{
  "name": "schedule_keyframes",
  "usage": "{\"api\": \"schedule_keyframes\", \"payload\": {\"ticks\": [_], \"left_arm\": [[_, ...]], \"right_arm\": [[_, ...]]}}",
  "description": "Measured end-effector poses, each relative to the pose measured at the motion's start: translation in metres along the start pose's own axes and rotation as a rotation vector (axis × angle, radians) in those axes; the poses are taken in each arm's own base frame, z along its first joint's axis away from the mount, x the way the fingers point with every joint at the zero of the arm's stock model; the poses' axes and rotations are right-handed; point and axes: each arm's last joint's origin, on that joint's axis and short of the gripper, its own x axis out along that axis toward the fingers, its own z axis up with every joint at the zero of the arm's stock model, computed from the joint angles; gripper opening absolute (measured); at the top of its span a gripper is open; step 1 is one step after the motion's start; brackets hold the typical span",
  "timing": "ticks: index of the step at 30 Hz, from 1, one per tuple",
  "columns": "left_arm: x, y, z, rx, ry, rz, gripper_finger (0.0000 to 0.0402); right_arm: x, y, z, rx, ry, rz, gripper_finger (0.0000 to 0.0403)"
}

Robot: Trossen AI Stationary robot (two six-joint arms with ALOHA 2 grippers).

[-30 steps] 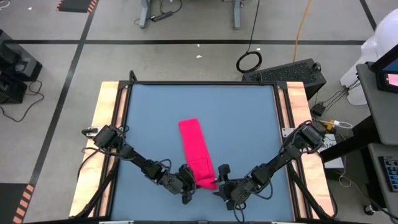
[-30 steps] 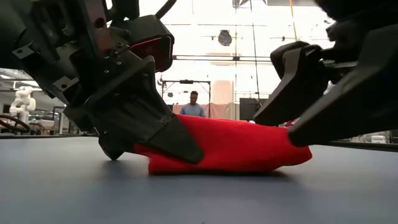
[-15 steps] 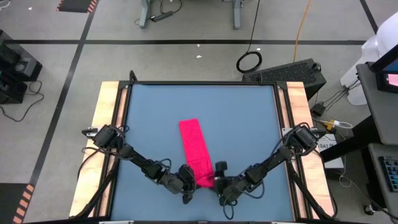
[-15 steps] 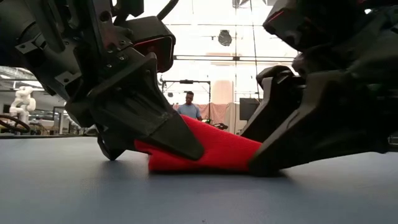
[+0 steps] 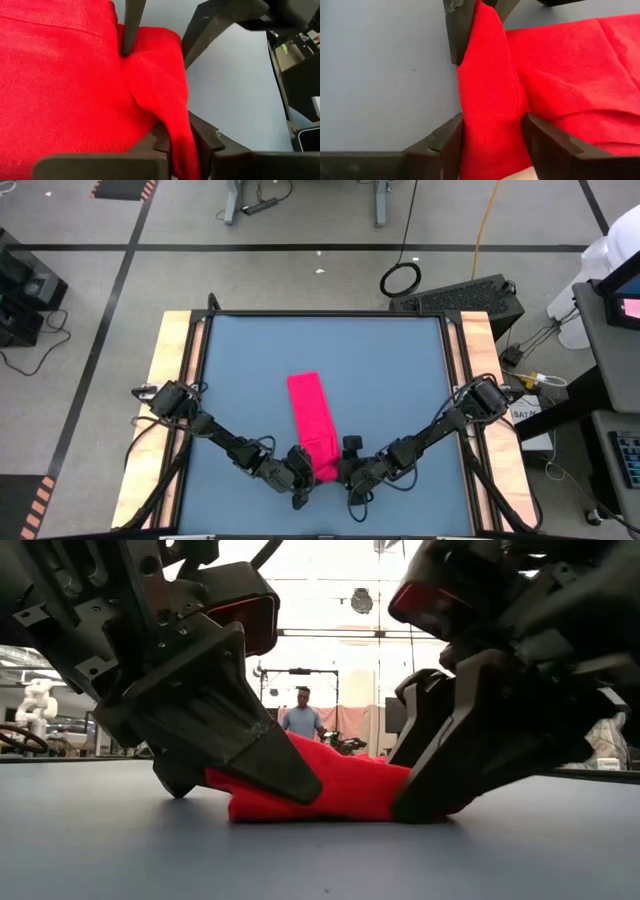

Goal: Roll towel
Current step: Roll the red towel

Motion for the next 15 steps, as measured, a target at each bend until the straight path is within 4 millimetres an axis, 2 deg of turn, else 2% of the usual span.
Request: {"api": "schedule_keyframes", "payload": {"ticks": [3, 8, 12, 15], "left_arm": [[0.0, 0.0, 0.0, 0.01, 0.0, 0.001, 0.0083], [-0.005, -0.003, 0.004, 0.041, -0.006, -0.012, 0.0182], [-0.016, -0.008, 0.012, 0.083, -0.008, -0.013, 0.0263], [-0.028, -0.01, 0.019, 0.098, 0.014, 0.025, 0.0306]], "right_arm": [[0.001, -0.002, 0.001, 0.012, 0.016, 0.041, 0.0161], [0.003, -0.008, 0.003, 0.09, 0.04, 0.096, 0.0112], [0.005, -0.012, 0.005, 0.173, 0.064, 0.149, 0.0079], [0.005, -0.013, 0.006, 0.227, 0.079, 0.181, 0.0059]]}}
